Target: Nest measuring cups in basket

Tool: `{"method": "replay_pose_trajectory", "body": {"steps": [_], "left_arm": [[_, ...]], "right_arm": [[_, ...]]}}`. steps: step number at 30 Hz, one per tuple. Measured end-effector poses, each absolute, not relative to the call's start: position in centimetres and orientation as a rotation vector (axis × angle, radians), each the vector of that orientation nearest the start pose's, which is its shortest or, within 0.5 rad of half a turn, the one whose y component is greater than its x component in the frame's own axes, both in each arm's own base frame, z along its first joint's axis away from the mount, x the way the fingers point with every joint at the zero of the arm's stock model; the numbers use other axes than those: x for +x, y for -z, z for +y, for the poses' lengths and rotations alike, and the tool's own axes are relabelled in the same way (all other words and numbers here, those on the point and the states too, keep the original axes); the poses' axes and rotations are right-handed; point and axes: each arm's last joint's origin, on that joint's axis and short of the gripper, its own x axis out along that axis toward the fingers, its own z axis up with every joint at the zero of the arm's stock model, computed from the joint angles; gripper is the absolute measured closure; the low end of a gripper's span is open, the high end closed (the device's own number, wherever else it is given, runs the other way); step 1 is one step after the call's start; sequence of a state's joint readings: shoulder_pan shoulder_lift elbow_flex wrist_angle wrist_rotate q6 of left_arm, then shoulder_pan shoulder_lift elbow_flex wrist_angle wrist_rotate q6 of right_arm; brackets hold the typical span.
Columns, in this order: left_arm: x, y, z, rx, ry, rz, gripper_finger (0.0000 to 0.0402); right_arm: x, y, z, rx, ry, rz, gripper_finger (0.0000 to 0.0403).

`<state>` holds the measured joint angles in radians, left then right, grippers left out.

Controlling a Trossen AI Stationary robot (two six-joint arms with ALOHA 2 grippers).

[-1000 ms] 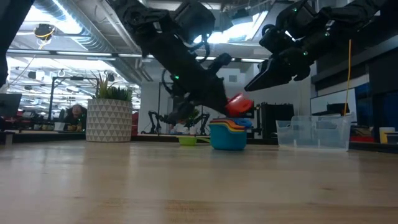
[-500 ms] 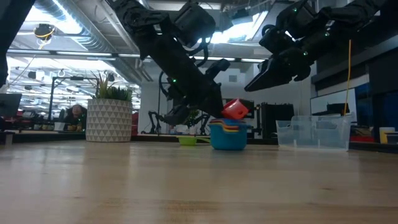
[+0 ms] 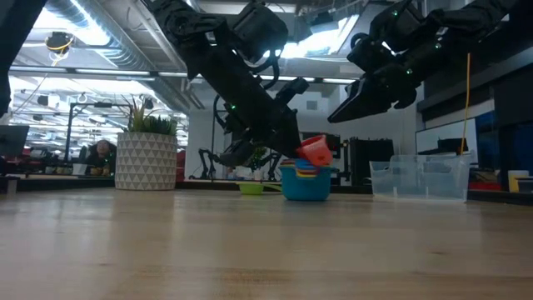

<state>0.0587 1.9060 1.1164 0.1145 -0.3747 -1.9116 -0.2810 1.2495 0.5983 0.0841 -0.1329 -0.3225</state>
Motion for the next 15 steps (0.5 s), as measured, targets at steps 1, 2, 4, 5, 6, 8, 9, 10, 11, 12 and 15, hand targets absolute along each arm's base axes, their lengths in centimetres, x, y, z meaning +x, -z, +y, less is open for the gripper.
{"method": "replay_pose_trajectory", "body": {"steps": [1,2,4,5,6,8,9,10,11,12,15], "left_arm": [[39.46,-16.19,3.37,-1.687,-0.898,0.057,0.0356],[39.47,-16.20,3.37,-1.686,-0.897,0.057,0.0352],[39.46,-16.23,3.39,-1.687,-0.897,0.056,0.0343],[39.46,-16.23,3.39,-1.687,-0.897,0.056,0.0339],[39.46,-16.24,3.39,-1.687,-0.897,0.055,0.0335],[39.46,-16.24,3.39,-1.686,-0.897,0.055,0.0328],[39.46,-16.25,3.39,-1.685,-0.896,0.056,0.0325],[39.46,-16.26,3.39,-1.685,-0.896,0.055,0.0322],[39.46,-16.26,3.39,-1.685,-0.896,0.055,0.0320],[39.46,-16.26,3.39,-1.684,-0.896,0.055,0.0320],[39.45,-16.26,3.39,-1.661,-0.896,0.060,0.0321]], "right_arm": [[24.05,-20.14,-6.54,-0.197,0.053,0.572,0.0235],[24.05,-20.14,-6.54,-0.197,0.053,0.572,0.0235],[24.05,-20.14,-6.54,-0.197,0.053,0.572,0.0235],[24.05,-20.15,-6.54,-0.197,0.053,0.572,0.0235],[24.05,-20.14,-6.54,-0.197,0.053,0.572,0.0235],[24.05,-20.14,-6.54,-0.197,0.053,0.572,0.0235],[24.05,-20.14,-6.54,-0.197,0.053,0.572,0.0235],[24.05,-20.14,-6.54,-0.197,0.053,0.572,0.0235],[24.05,-20.14,-6.54,-0.197,0.053,0.572,0.0235],[24.05,-20.14,-6.54,-0.197,0.053,0.572,0.0235],[24.05,-20.14,-6.54,-0.197,0.053,0.572,0.0235]]}}
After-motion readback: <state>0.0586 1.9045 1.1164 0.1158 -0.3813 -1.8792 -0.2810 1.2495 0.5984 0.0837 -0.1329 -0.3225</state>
